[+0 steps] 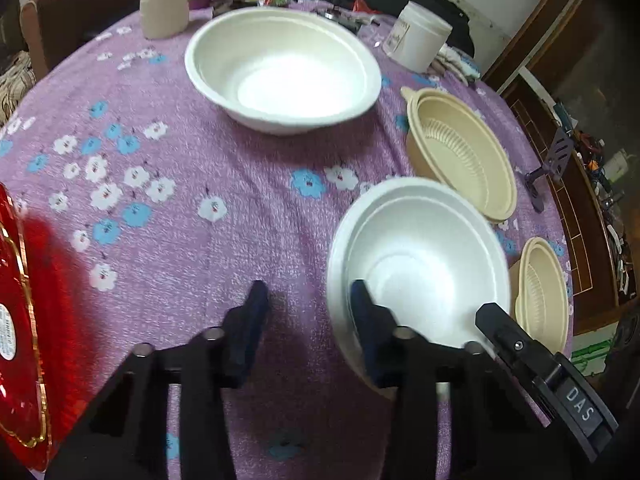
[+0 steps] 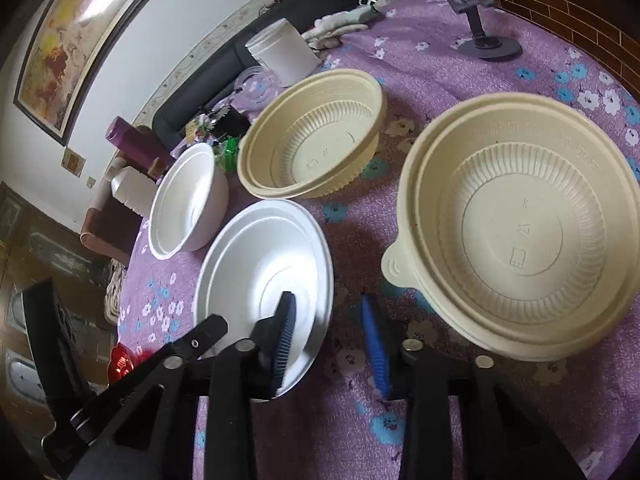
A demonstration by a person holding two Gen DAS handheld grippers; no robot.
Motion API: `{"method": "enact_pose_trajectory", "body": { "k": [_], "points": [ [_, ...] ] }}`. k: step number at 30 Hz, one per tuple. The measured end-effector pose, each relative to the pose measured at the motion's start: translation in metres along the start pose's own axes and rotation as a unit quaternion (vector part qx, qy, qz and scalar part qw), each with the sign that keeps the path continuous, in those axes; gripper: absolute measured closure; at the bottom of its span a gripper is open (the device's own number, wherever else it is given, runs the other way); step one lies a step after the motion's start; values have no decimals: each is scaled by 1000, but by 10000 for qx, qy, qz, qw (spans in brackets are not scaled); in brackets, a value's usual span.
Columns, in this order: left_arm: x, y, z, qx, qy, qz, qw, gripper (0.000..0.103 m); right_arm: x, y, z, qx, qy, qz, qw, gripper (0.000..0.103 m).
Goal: Organize plates and bowls
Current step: 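Grasp the rim of the large white foam bowl with the left gripper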
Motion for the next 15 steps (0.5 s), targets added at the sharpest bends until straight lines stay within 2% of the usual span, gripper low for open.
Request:
{"method": "enact_pose_trajectory", "body": {
  "k": [1, 3, 6, 15],
  "points": [
    [0, -2, -3, 90, -39, 21, 9999, 81, 0, -2, 0, -38, -42, 47, 10000, 86],
    [1, -3, -12, 221, -167, 82, 9996, 93, 2, -2, 1, -105, -35, 78, 9999, 93],
    [2, 4, -15, 169, -275, 2, 9995, 93, 5, 4, 7, -50, 122, -13, 9999, 95],
    [12, 34, -9, 187, -349, -285, 9988, 93, 17, 26, 20, -254, 304, -154, 9991, 95]
  ]
}}
Point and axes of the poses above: each gripper's, at about its wrist camera, not at the fingertips, and y roughly against the way its jaws point, z to its left, x to its underside, the point moved 9 cm from there along -y, roughly the way its jaws point, and after that the axes turned 6 degrees about -y, right-handed, at the moved point
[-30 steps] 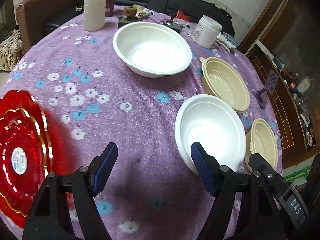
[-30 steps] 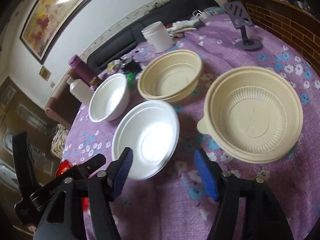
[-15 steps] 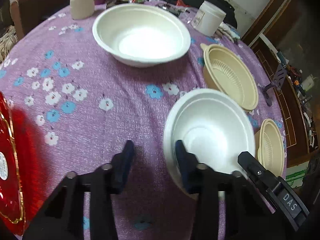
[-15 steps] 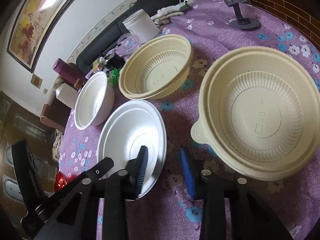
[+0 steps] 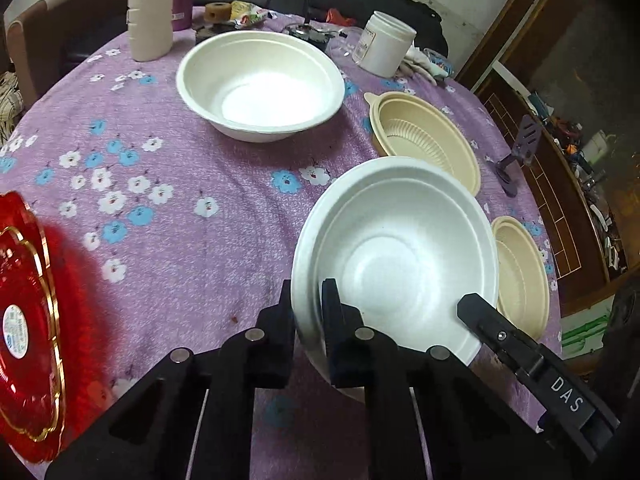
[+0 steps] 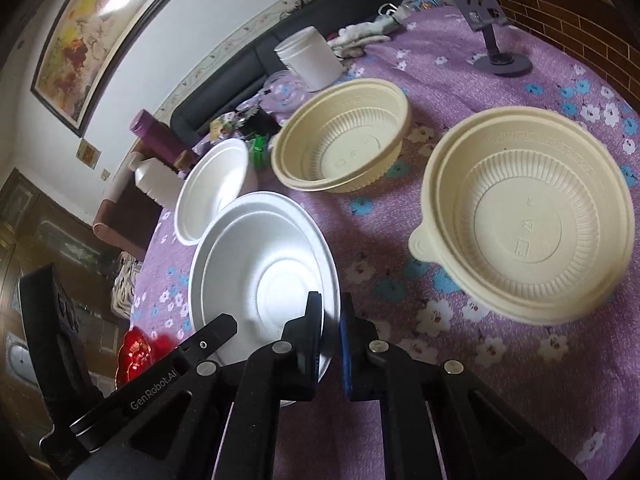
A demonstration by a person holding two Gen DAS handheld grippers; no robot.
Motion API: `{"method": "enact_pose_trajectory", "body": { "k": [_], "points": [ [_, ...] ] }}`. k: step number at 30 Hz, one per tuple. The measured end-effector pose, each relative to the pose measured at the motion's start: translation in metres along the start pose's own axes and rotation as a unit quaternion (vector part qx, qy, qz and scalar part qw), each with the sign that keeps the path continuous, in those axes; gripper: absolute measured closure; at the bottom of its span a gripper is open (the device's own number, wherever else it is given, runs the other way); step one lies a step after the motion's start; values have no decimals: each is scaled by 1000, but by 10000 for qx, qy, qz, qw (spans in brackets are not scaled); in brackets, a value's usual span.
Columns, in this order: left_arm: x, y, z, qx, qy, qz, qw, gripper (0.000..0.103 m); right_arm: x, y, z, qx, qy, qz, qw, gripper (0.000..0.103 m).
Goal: Organize plates and bowls
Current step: 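Grasp the rim of the large white foam bowl with the left gripper, then lift the white bowl and carry it toward the red plate stack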
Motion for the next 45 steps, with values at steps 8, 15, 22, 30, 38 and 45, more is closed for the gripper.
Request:
{"method": "enact_pose_trajectory", "body": {
  "k": [8, 15, 22, 30, 38, 45],
  "points": [
    [16, 14, 10, -116, -8, -101, 9999, 93, 21, 6, 6, 7, 204, -5, 9998, 95],
    [30, 19, 17, -160, -3, -124, 9998, 93, 38, 9, 8, -31, 266, 5, 9996, 95],
    [41, 25, 23, -198, 26, -121, 9997, 93, 49, 11, 11, -65, 306, 56, 9995, 95],
    [47, 36, 32, -314, 53, -215, 9993, 93, 59, 12, 21, -107, 426, 95, 9990, 95],
    [49, 51, 41, -416, 95, -375, 9984, 92, 65, 16, 37, -158, 612, 77, 9980, 95],
    [52, 61, 51, -470, 156, -450, 9978, 92, 71, 15, 50, -202, 741, 99, 9970, 95]
  ]
}}
Point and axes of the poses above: each gripper's, at about its wrist camera, not at the fingertips, and y roughly against the way its jaws point, z to its left, x to its underside, the point moved 9 cm from there along -y, roughly the way its jaws point, and after that the axes turned 6 degrees about -y, right-handed, at the moved point
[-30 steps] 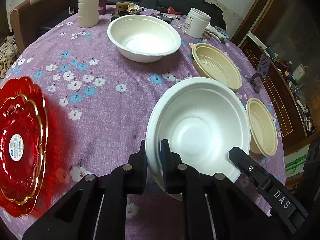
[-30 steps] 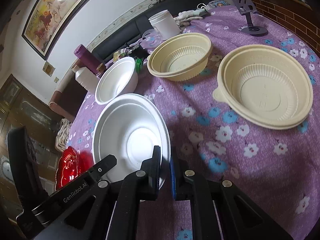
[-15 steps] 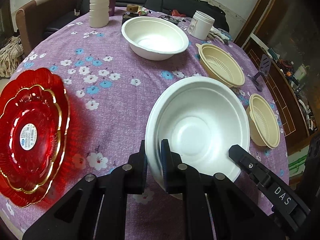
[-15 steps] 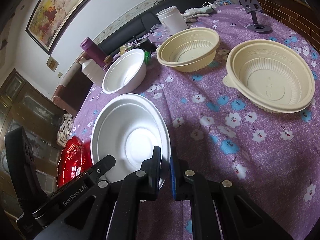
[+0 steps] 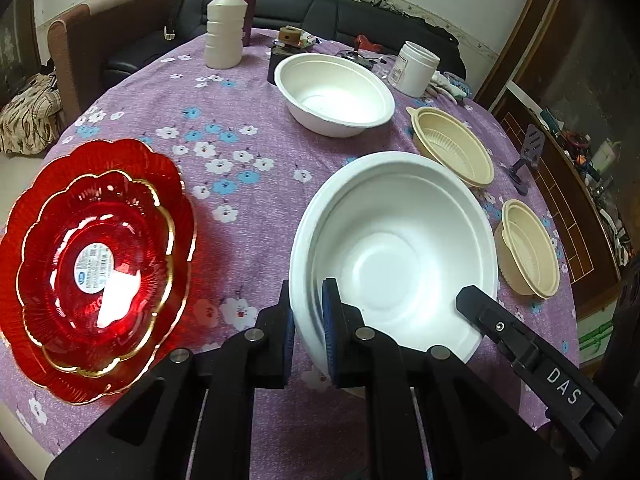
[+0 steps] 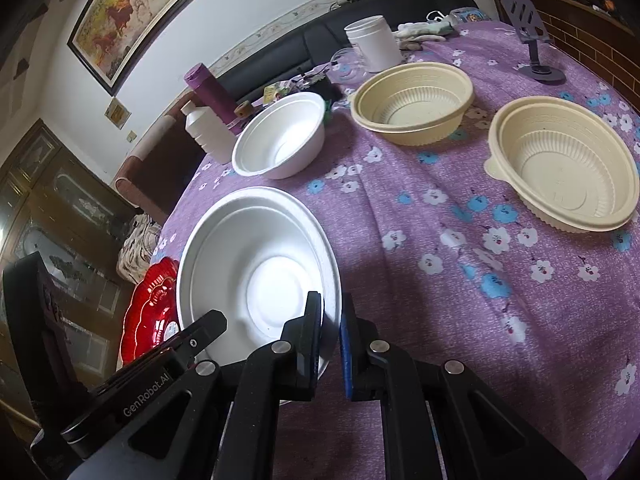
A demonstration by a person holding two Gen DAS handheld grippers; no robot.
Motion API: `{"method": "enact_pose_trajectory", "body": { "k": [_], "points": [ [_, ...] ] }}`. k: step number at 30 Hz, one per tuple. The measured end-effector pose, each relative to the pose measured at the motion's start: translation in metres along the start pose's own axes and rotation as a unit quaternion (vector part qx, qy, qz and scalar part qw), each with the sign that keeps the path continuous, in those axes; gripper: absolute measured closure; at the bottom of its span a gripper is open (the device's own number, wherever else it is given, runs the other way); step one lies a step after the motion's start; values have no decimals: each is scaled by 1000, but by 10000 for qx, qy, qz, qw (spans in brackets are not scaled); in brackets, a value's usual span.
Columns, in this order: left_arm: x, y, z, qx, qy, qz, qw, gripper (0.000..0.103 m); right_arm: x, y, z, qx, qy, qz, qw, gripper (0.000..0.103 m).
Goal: Organize plates and bowls
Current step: 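Lift the white bowl and carry it toward the red plate stack, then lower the white bowl onto the red plate stack with the left gripper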
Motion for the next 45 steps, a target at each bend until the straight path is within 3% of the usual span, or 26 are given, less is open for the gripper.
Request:
{"method": "enact_pose_trajectory", "body": {
  "k": [23, 45],
  "points": [
    [-8, 42, 60, -306, 461, -461, 9974, 92, 7, -7, 75, -381, 633, 69, 9972, 95],
    [-20, 89, 152, -882, 1124, -1034, 9843, 92, 23, -21, 184, -996, 1396, 205, 9850, 95]
  ]
}}
Point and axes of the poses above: each gripper's, at about its wrist camera, not at the fingertips, and y roughly against the way its jaws point, z to its left, x to its underside, the point moved 9 cm from there along -y, roughly the way its jaws point, and after that the axes turned 6 degrees about -y, right-handed, at the moved point
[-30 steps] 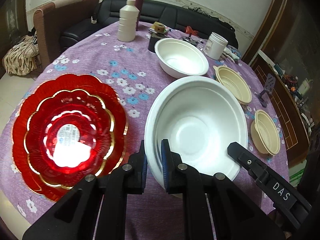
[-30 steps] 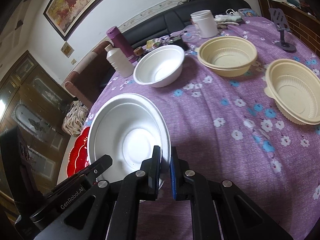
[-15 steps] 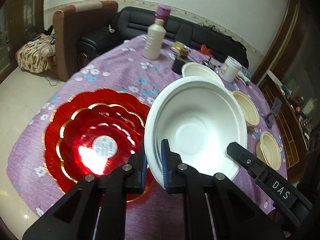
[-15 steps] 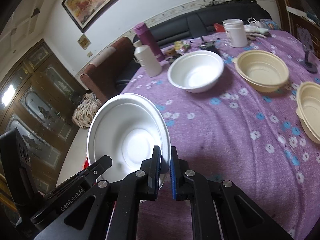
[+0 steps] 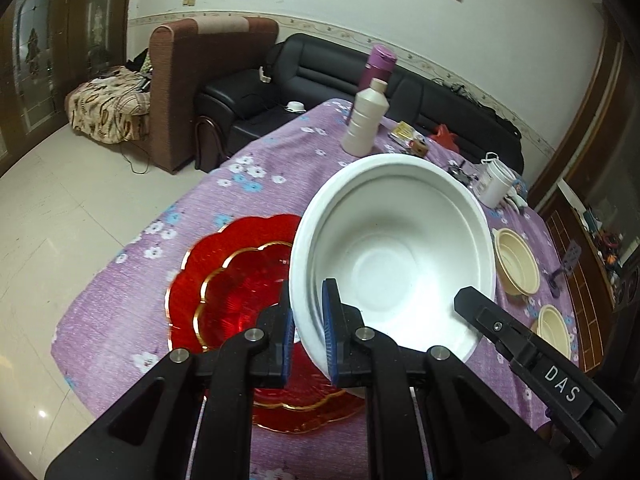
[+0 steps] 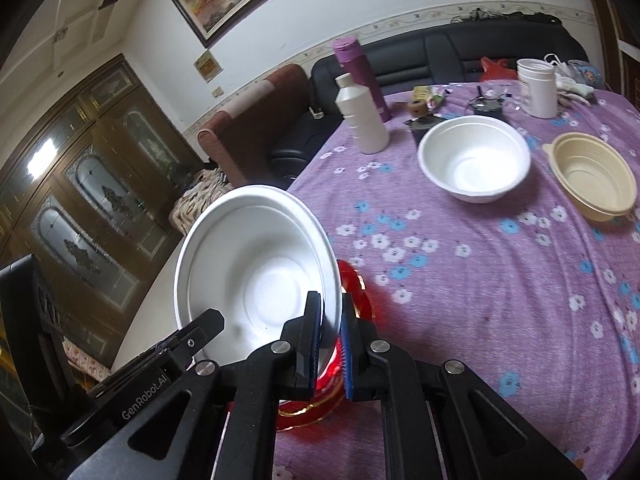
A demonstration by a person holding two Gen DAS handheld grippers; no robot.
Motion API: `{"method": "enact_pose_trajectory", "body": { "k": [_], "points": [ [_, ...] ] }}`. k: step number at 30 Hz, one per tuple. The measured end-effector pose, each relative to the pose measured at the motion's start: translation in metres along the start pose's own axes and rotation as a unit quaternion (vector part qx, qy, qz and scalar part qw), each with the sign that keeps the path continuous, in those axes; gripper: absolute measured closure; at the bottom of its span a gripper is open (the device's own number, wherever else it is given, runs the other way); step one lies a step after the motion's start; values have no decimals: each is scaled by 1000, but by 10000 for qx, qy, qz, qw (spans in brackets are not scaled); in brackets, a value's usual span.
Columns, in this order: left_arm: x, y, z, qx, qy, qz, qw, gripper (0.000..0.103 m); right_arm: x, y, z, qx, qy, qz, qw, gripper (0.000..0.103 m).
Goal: Organize plates and bowls
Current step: 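Lower the white bowl onto the red plate stack with the left gripper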
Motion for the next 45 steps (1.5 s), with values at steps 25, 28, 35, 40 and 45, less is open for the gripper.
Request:
{"method": "enact_pose_trajectory", "body": {
  "k": [25, 28, 35, 40, 45],
  "points": [
    [41, -42, 45, -452, 270, 819, 9952, 91, 40, -74, 2, 117, 47, 997, 9949, 95],
    [41, -42, 46, -454, 278, 830, 9951, 91, 42, -76, 2, 125, 53, 1021, 9947, 95],
    [41, -45, 47, -480, 266, 858, 9948, 91, 43, -80, 1, 145, 61, 1076, 9941, 95],
    [41, -46, 47, -488, 257, 853, 9948, 91, 44, -80, 2, 151, 68, 1076, 9941, 95],
    [41, -47, 47, -494, 253, 855, 9948, 91, 44, -80, 2, 154, 62, 1086, 9939, 95]
  ]
}}
Point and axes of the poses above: each gripper's, at about its wrist camera, not at the fingertips, and y roughly against the way its jaws point, z to its left, x to its underside, the point moved 9 cm from there along -y, roughly the way its jaws point, and after that the axes turned 6 degrees about -y, right-handed, at the moved point
